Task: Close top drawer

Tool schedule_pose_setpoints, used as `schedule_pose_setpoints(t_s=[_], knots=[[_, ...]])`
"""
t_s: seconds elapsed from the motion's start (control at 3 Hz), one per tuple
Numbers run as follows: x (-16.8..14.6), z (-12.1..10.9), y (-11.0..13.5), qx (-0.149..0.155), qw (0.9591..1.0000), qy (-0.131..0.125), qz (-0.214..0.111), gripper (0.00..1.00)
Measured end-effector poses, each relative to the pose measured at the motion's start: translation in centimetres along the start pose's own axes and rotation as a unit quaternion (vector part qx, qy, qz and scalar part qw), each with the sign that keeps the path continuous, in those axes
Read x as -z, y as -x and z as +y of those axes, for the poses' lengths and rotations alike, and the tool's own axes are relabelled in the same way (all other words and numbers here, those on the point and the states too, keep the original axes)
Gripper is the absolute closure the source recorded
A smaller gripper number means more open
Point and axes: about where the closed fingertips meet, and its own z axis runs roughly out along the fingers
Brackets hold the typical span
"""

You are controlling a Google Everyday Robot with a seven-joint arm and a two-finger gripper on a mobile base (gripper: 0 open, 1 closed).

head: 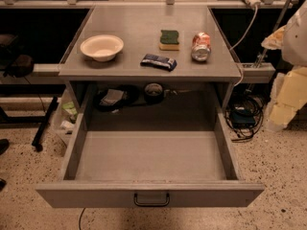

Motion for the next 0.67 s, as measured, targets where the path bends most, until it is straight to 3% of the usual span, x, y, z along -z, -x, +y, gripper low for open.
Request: schedule_pose_setpoints(t_s=[0.67], knots=[[-1.9,2.3,-0.1,-0.017,0.9998,-0.005,-0.013,0.00]])
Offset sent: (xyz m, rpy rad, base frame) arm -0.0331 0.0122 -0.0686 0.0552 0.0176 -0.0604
